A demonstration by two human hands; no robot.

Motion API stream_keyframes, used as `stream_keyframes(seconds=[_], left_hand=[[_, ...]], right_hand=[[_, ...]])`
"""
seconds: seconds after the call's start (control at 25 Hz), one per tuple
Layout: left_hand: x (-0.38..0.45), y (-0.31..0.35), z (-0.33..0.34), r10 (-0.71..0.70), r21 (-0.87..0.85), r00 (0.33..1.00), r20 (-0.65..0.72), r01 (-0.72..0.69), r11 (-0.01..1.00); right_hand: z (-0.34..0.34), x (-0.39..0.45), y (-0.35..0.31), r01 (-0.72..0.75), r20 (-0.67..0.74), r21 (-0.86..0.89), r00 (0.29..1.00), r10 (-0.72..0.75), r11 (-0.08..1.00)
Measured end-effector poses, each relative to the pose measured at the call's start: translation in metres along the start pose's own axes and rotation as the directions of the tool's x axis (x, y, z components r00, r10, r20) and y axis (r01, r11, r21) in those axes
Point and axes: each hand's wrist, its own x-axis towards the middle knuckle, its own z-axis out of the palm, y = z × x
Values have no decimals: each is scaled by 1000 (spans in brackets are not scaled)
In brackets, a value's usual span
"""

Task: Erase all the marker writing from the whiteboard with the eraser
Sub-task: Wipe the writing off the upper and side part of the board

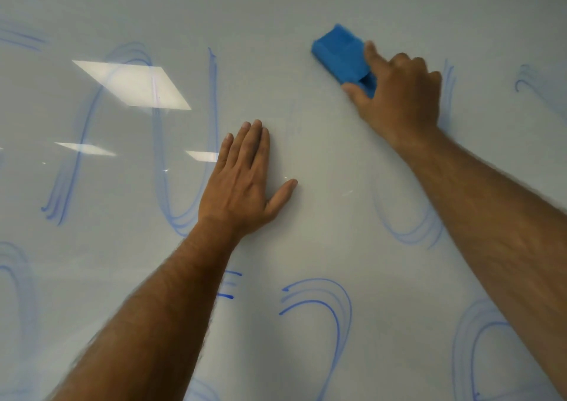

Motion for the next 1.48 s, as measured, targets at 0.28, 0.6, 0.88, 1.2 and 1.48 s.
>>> stream_keyframes(seconds=[0.28,0.6,0.88,1.2,1.48], left_hand=[[-1,2,1,1,-4,1000,-6,-1,1000],[-1,1,0,1,-8,1000,-5,-1,1000],[0,0,1,9,3,1000,14,-9,1000],[-1,0,1,-3,-54,1000,4,3,999],[-3,2,-1,-18,-114,1000,-13,17,993]], right_hand=[[3,-1,-9,93,-28,75,995,-91,993],[2,3,5,-44,-6,31,999,44,999],[14,-19,10,541,-115,32,837,-535,840],[14,-23,-2,414,-142,87,905,-400,906],[19,-32,16,381,-216,12,904,-370,924]])
